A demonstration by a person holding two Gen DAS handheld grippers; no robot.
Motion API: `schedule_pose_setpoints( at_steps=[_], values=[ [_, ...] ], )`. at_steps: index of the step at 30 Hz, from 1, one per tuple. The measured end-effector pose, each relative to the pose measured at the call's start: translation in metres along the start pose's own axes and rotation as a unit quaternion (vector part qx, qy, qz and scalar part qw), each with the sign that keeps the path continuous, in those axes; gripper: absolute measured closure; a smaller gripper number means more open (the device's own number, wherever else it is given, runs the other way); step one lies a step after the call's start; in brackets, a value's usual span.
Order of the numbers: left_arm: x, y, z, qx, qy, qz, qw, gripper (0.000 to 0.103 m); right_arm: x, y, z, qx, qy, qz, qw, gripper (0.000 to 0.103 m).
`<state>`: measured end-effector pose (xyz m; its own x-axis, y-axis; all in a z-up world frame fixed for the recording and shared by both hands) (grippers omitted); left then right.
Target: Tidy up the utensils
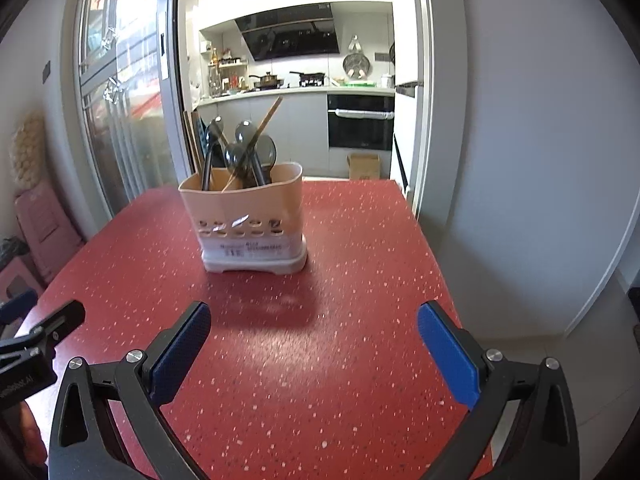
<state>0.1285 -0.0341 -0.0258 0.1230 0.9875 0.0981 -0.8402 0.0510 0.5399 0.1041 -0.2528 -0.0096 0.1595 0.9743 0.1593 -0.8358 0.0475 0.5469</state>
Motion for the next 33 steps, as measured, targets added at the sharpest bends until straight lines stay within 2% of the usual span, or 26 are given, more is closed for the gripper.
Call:
schedule_pose_setpoints(
  at_steps=[6, 15, 33],
  values=[
    [-0.008, -0.009, 0.014, -0.029, -0.022, 0.019, 0.9991, 0.000, 0.006, -0.005, 0.008, -0.023, 0.012, 0.005, 1.000, 0.000],
    [-0.011, -0.028, 0.014, -0.020, -0.016, 0.018, 0.9995, 0.000, 0.017, -0.013, 0.006, -0.040, 0.028, 0.012, 0.999, 0.000],
    [-0.008, -0.033, 0.012, -0.013, -0.010, 0.011, 0.9998, 0.000, 0.016, -0.018, 0.005, -0.037, 0.022, 0.015, 0.999, 0.000]
  ],
)
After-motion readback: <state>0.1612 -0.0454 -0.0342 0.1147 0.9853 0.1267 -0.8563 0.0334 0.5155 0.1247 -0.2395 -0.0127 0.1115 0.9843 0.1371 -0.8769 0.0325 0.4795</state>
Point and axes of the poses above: each gripper's, at about its wrist camera, not at the fingertips, and y roughly against the way its jaws point, x to its left, z to its top, the point moved 4 cm from there along -y, roughly the way its jaws point, and after that the axes turned 9 degrees about -y, right-handed, at the moved point
